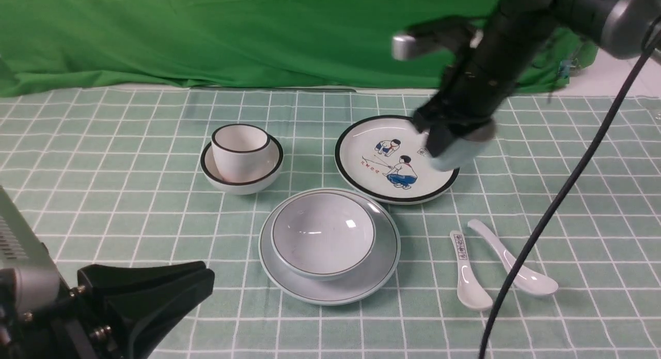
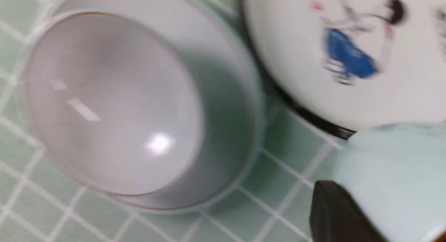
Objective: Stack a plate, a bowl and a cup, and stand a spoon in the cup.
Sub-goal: Use the right arm to put the blue teacup into the blue rice bowl in the middle
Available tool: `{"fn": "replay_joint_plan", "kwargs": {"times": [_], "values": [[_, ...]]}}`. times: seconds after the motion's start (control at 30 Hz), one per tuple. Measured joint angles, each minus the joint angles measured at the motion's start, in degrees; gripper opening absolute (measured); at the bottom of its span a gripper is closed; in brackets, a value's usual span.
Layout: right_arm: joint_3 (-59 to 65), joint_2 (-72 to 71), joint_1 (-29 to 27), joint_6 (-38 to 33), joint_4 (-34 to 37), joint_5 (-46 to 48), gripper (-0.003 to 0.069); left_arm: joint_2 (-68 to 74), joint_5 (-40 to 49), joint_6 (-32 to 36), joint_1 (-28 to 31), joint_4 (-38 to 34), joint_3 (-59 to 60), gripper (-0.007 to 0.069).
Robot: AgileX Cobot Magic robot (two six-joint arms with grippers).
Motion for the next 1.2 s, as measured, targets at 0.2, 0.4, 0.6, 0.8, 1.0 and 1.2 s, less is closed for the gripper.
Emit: {"fn": "replay_joint_plan", "kwargs": {"times": [0.2, 0.4, 0.6, 0.8, 1.0, 1.2], "values": [[0.3, 0.6, 10.8, 0.3, 1.4, -0.8, 0.0087, 0.0, 1.6, 0.9, 0.0, 0.0, 0.0, 0.0009], [0.3, 5.0, 14.3, 1.9, 1.1, -3.9, 0.0087, 0.0, 2.1, 1.0, 0.0, 0.0, 0.0, 0.0009], [0.3, 8.2, 14.3, 2.3, 0.2, -5.7, 0.0087, 0.0, 2.3, 1.0, 0.0, 0.0, 0.0, 0.0009], [0.3, 9.7, 14.4, 3.4, -2.4, -6.3, 0.0103, 0.0, 2.3, 1.0, 0.0, 0.0, 0.0, 0.0009], [0.3, 9.8, 14.4, 4.5, -3.7, -6.2, 0.0232, 0.0, 2.3, 1.1, 0.0, 0.0, 0.0, 0.0009], [0.2, 9.7, 14.4, 5.6, -3.7, -3.7, 0.0335, 0.0, 2.3, 1.3, 0.0, 0.0, 0.0, 0.0009]]}}
